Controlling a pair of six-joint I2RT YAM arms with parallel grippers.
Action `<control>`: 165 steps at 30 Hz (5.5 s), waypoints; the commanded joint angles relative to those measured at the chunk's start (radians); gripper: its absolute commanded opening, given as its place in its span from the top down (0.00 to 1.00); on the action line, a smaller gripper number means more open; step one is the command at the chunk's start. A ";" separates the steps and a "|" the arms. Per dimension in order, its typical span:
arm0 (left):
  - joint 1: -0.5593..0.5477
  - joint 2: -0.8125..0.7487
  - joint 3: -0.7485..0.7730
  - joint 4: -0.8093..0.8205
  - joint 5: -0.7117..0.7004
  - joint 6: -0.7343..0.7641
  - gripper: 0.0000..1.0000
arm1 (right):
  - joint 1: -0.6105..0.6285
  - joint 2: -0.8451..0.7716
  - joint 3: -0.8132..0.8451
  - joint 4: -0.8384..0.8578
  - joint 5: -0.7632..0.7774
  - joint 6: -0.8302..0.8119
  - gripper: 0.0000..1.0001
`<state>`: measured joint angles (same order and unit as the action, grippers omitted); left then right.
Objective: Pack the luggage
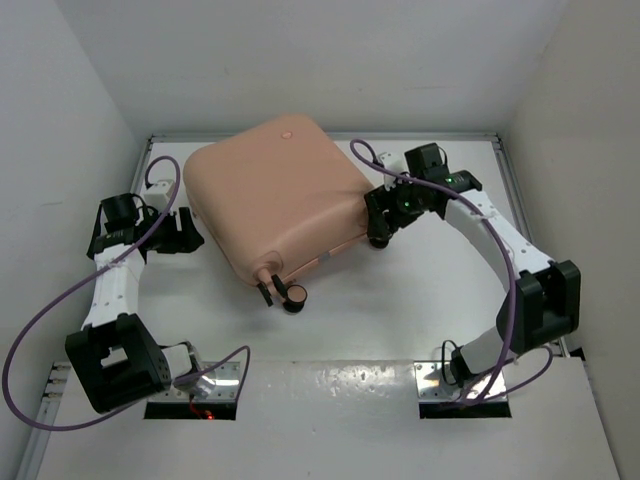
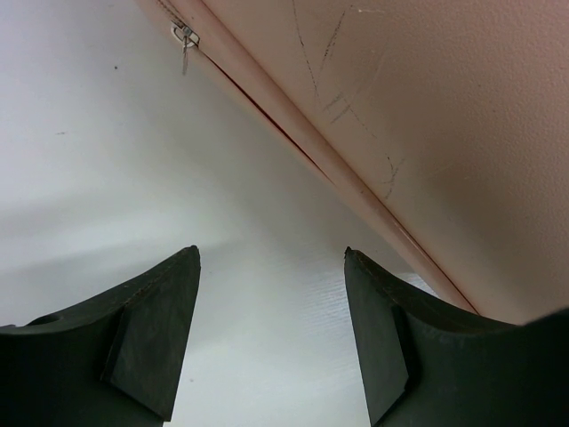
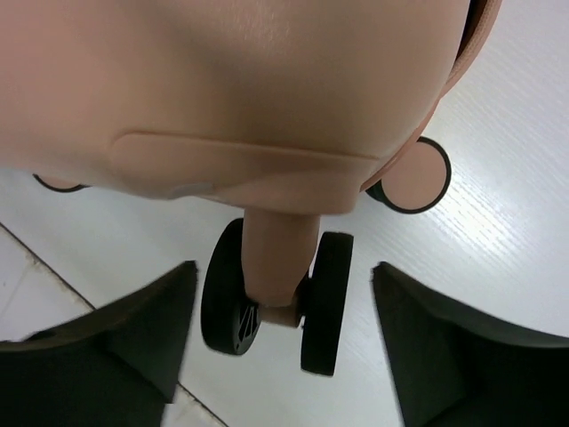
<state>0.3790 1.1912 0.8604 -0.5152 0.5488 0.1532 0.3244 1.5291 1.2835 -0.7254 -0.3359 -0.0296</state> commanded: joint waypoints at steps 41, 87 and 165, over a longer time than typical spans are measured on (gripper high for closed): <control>-0.009 0.044 -0.001 0.060 -0.009 -0.023 0.29 | 0.021 0.082 0.031 0.262 0.192 -0.132 0.74; 0.313 -0.070 0.048 0.228 0.171 -0.475 0.12 | -0.093 -0.037 -0.738 0.867 -0.025 1.379 0.96; 0.259 0.334 0.147 0.423 0.134 -0.577 0.14 | -0.205 0.675 -0.095 1.135 0.081 1.515 1.00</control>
<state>0.6537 1.5234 1.0077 -0.1242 0.6876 -0.4274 0.1780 2.1445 1.0851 0.4007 -0.3668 1.4700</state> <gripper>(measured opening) 0.862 0.003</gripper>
